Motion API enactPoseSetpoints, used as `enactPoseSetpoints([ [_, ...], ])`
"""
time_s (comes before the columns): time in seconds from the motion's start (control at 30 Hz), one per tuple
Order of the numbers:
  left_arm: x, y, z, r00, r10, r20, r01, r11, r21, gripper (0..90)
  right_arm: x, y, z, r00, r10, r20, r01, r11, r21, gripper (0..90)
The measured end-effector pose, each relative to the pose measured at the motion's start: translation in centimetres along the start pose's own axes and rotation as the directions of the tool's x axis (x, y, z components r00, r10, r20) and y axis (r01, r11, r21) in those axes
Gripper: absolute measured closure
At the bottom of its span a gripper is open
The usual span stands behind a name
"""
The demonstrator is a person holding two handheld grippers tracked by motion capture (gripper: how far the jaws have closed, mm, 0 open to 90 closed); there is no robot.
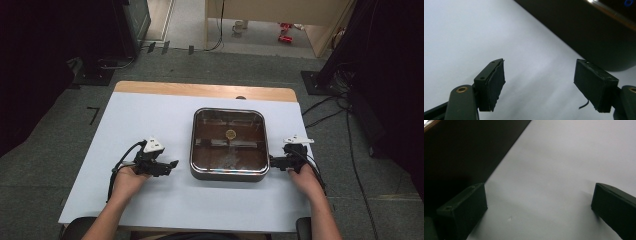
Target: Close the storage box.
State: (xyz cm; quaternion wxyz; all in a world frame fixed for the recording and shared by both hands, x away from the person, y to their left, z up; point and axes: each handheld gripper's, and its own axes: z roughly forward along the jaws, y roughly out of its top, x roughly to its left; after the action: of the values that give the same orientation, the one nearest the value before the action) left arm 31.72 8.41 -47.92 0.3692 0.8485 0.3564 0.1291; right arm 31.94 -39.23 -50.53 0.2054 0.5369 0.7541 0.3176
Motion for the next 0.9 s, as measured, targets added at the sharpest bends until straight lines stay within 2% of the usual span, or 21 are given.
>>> enactPoseSetpoints([
  [0.1,0.4,-0.2,0.8,0.9997,-0.012,-0.020,0.012,0.9998,0.017,24.9,0.0,0.0,0.0,1.0000,0.000,0.000,0.000,1.000,-0.002,0.0],
  [0.2,0.3,-0.3,1.2,0.9999,-0.008,-0.014,0.008,0.9992,0.039,25.2,0.0,0.0,0.0,1.0000,0.000,0.000,0.000,1.000,-0.001,0.0],
  [0.33,-0.3,-0.4,1.7,0.9994,0.026,-0.025,-0.025,0.9993,0.027,20.4,0.0,0.0,0.0,1.0000,0.000,0.000,0.000,1.000,-0.001,0.0],
  [0.4,-0.4,-0.6,1.8,0.9992,0.026,-0.032,-0.026,0.9995,0.018,18.8,0.0,0.0,0.0,1.0000,0.000,0.000,0.000,1.000,-0.001,0.0],
  [0.47,-0.6,-1.0,1.8,0.9989,0.023,-0.041,-0.023,0.9996,-0.017,18.3,0.0,0.0,0.0,1.0000,-0.001,0.000,0.001,1.000,-0.002,0.0],
  [0.6,-0.6,-1.0,1.8,0.9986,0.023,-0.048,-0.024,0.9996,-0.016,16.3,0.0,0.0,0.0,1.0000,-0.001,0.000,0.001,1.000,0.000,0.0],
  [0.67,-0.6,-1.0,1.9,0.9980,0.002,-0.063,-0.003,0.9999,-0.010,13.5,0.0,0.0,0.0,1.0000,0.000,0.000,0.000,1.000,0.000,0.0],
  [0.8,-0.9,-1.1,1.8,0.9958,-0.011,-0.091,0.010,0.9999,-0.012,13.2,0.0,0.0,0.0,1.0000,-0.001,0.001,0.001,1.000,0.000,0.0],
  [0.9,-0.9,-1.1,1.8,0.9959,-0.013,-0.090,0.012,0.9999,-0.011,13.1,0.0,0.0,0.0,1.0000,0.000,0.000,0.000,1.000,0.000,0.0],
])
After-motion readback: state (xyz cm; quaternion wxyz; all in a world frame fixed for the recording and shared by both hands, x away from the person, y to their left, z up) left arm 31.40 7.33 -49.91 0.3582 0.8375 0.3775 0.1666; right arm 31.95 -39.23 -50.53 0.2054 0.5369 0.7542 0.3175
